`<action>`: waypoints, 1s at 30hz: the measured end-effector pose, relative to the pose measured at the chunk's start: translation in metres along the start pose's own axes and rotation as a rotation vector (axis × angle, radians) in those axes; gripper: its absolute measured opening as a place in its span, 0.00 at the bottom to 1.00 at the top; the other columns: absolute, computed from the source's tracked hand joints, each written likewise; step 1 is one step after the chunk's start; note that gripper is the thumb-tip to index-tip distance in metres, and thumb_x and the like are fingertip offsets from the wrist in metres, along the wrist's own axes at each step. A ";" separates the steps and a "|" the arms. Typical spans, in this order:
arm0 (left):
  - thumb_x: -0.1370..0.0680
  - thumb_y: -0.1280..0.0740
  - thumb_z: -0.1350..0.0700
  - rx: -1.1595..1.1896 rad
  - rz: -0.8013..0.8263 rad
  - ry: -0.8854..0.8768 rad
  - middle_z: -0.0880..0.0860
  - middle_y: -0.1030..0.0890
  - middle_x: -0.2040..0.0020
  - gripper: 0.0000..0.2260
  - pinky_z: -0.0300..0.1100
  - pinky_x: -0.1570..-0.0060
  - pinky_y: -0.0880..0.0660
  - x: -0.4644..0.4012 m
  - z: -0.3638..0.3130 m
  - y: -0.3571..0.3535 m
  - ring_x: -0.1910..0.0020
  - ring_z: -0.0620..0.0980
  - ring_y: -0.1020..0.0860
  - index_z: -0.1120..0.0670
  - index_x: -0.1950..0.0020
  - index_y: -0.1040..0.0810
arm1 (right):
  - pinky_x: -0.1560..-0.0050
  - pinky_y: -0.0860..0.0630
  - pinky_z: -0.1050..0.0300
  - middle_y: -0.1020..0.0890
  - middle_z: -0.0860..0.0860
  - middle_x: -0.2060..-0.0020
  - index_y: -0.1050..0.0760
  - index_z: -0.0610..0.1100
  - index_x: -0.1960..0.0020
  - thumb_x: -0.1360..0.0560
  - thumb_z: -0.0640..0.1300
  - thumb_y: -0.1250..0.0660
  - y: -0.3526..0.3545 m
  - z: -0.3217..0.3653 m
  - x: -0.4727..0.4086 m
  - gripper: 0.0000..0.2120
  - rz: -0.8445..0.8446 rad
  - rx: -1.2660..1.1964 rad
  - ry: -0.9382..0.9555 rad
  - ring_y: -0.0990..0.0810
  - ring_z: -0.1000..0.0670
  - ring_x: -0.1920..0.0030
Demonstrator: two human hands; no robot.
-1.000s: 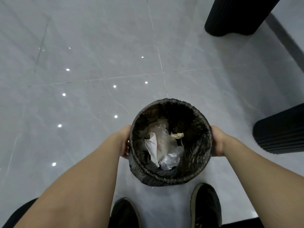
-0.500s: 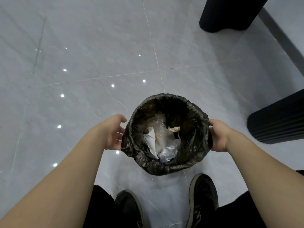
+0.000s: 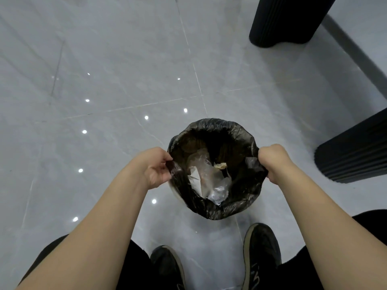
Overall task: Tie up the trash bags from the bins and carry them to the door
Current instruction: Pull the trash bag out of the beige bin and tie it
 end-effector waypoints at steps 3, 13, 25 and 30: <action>0.19 0.45 0.68 0.032 0.003 -0.020 0.62 0.23 0.59 0.08 0.43 0.79 0.22 0.005 -0.002 -0.007 0.77 0.53 0.19 0.67 0.52 0.28 | 0.71 0.47 0.56 0.37 0.45 0.69 0.39 0.41 0.65 0.27 0.30 0.45 0.002 0.012 0.006 0.11 -0.009 0.056 0.047 0.42 0.47 0.70; 0.24 0.40 0.65 0.025 -0.071 -0.382 0.59 0.19 0.59 0.08 0.44 0.65 0.20 0.015 -0.055 -0.026 0.63 0.56 0.20 0.62 0.53 0.21 | 0.63 0.34 0.50 0.30 0.43 0.66 0.30 0.42 0.61 0.29 0.37 0.41 -0.010 0.075 0.030 0.04 0.097 -0.206 0.264 0.33 0.44 0.66; 0.27 0.46 0.62 0.423 -0.074 -0.702 0.52 0.32 0.72 0.08 0.40 0.69 0.35 0.055 -0.169 -0.012 0.73 0.51 0.33 0.55 0.66 0.34 | 0.69 0.37 0.60 0.34 0.48 0.69 0.35 0.46 0.62 0.22 0.35 0.44 0.000 0.204 0.050 0.11 0.137 -0.723 0.369 0.35 0.50 0.71; 0.29 0.46 0.64 0.200 -0.182 -0.944 0.55 0.34 0.72 0.09 0.39 0.75 0.45 0.098 -0.239 -0.015 0.77 0.50 0.39 0.55 0.68 0.34 | 0.69 0.38 0.59 0.33 0.48 0.68 0.35 0.47 0.62 0.21 0.38 0.43 0.020 0.265 0.060 0.11 0.136 -0.778 0.436 0.35 0.50 0.70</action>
Point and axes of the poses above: each hand's wrist, its own x-axis away from the middle knuckle, its own y-axis out of the back of the hand, z = x × y, the point moved 10 cm from there along -x, towards the middle knuckle
